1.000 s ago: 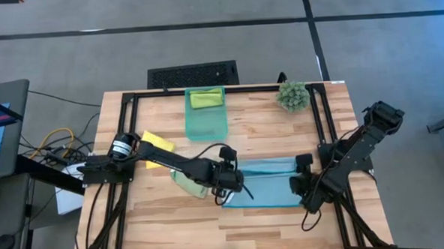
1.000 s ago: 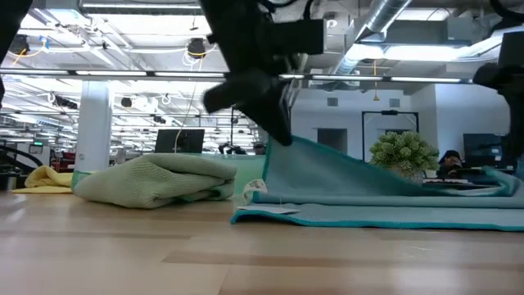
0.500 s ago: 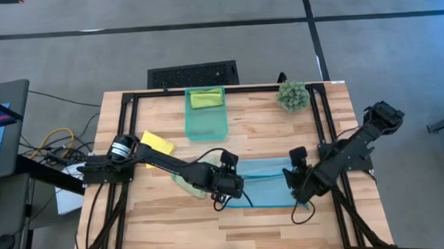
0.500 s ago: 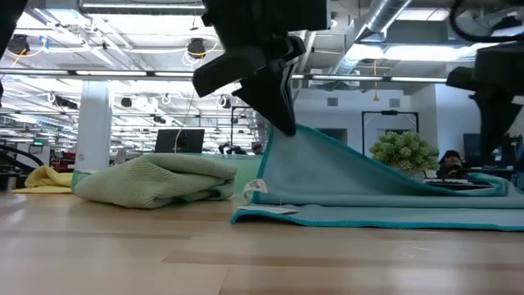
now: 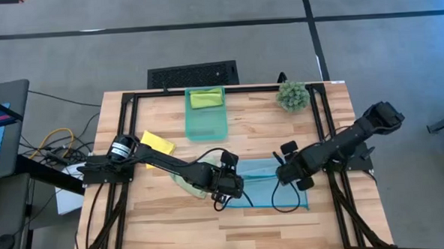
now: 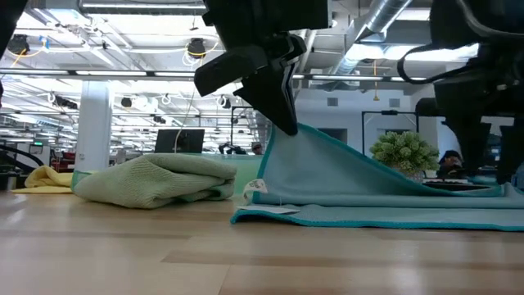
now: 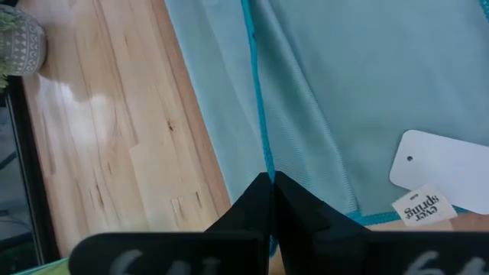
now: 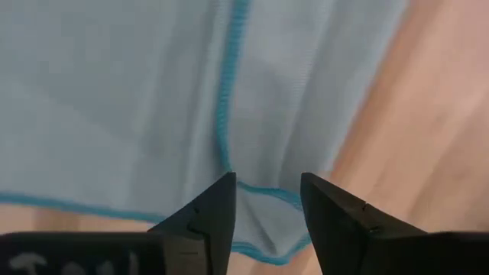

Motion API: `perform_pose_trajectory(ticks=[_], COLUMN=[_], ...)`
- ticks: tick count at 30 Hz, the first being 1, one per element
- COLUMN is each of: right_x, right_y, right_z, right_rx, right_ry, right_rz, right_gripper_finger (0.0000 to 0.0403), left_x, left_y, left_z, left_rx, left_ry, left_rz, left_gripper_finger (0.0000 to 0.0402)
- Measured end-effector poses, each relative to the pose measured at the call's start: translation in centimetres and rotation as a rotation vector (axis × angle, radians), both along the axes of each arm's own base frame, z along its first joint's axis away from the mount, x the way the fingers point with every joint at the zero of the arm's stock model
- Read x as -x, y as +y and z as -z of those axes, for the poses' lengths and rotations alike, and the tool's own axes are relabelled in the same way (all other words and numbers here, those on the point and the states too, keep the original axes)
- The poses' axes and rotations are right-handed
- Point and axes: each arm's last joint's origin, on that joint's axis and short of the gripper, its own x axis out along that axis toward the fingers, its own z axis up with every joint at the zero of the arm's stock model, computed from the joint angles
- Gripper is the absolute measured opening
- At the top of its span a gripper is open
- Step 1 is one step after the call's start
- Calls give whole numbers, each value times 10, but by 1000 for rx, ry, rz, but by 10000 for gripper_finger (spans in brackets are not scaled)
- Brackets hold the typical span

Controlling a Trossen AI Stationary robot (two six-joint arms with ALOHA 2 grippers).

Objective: Fold microfiber towels
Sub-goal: Fold the blue microfiber cloth

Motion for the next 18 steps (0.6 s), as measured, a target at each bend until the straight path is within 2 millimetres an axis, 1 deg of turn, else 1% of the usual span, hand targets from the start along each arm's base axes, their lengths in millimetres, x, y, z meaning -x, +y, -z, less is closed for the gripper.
perform_pose_trajectory(ticks=[3, 10, 13, 18], right_x=[0, 4, 4, 3], right_y=[-2, -3, -3, -3], right_z=[0, 0, 6, 5], right_rx=[-45, -30, -33, -9], right_ry=[31, 77, 62, 50], right_rz=[-21, -43, -107, -109], right_gripper_finger=[161, 147, 142, 148], left_x=[0, 0, 0, -1], left_y=[0, 0, 0, 0], left_z=[0, 0, 0, 0], left_rx=[3, 4, 4, 8], left_ry=[-1, -3, -3, -12], left_rz=[-4, -4, -4, -5], left_gripper_finger=[0, 0, 0, 0])
